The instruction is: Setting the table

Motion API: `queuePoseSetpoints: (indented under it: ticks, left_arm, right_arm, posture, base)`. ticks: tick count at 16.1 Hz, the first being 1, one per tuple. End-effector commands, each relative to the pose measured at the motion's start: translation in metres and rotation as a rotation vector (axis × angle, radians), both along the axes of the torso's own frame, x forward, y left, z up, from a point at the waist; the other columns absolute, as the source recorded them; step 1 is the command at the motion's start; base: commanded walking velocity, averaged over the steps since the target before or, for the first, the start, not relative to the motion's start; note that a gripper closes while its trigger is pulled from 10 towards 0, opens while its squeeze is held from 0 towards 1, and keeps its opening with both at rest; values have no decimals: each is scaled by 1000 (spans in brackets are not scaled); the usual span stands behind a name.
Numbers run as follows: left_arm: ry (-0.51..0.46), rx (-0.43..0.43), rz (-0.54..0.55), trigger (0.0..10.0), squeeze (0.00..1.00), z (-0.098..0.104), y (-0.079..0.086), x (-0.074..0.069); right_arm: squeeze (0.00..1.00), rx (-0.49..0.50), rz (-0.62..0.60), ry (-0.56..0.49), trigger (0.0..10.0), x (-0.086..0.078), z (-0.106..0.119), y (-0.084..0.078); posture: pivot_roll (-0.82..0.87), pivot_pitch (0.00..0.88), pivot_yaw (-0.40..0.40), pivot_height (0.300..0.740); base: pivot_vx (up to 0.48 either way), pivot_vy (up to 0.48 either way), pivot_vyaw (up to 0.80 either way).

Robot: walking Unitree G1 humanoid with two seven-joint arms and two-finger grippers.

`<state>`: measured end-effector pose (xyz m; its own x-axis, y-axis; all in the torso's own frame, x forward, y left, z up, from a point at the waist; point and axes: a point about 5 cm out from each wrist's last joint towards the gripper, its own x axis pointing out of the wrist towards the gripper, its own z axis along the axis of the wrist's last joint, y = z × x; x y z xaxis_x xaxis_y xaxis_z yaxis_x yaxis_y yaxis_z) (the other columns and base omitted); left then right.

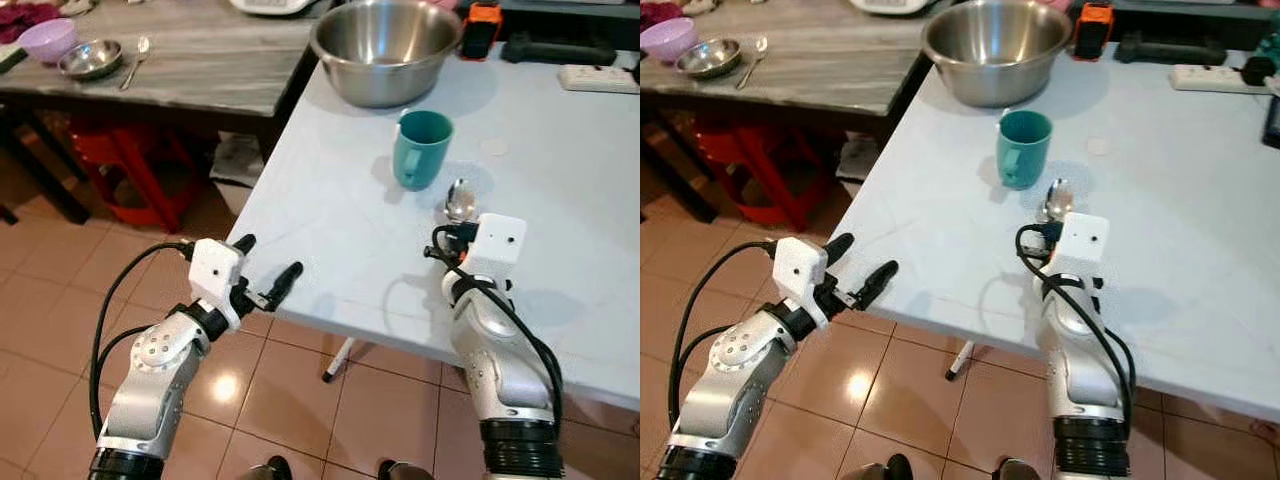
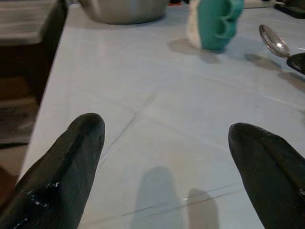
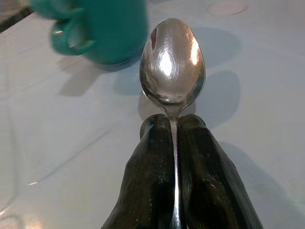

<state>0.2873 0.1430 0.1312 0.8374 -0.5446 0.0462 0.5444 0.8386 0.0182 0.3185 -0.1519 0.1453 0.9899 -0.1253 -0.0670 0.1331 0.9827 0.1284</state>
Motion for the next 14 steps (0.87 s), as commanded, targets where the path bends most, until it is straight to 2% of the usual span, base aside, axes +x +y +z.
queuePoseSetpoints:
  ticks: [1,7,14]
  left_arm:
    - [26,-32,42,10000,0,-3,5,2]
    - [21,-45,47,10000,0,-1,-1,6]
    - [21,-56,45,10000,0,-2,-5,6]
  right_arm:
    - [0,17,9,-16,10000,-4,2,6]
    - [0,4,15,-39,10000,-5,4,11]
    - [0,8,15,-32,10000,-8,0,14]
  posture:
    - [-158,130,90,740]
    - [-160,124,88,740]
    - [-157,131,95,740]
  base:
    - [0,289,-550]
    - [0,326,-628]
    - [0,418,-598]
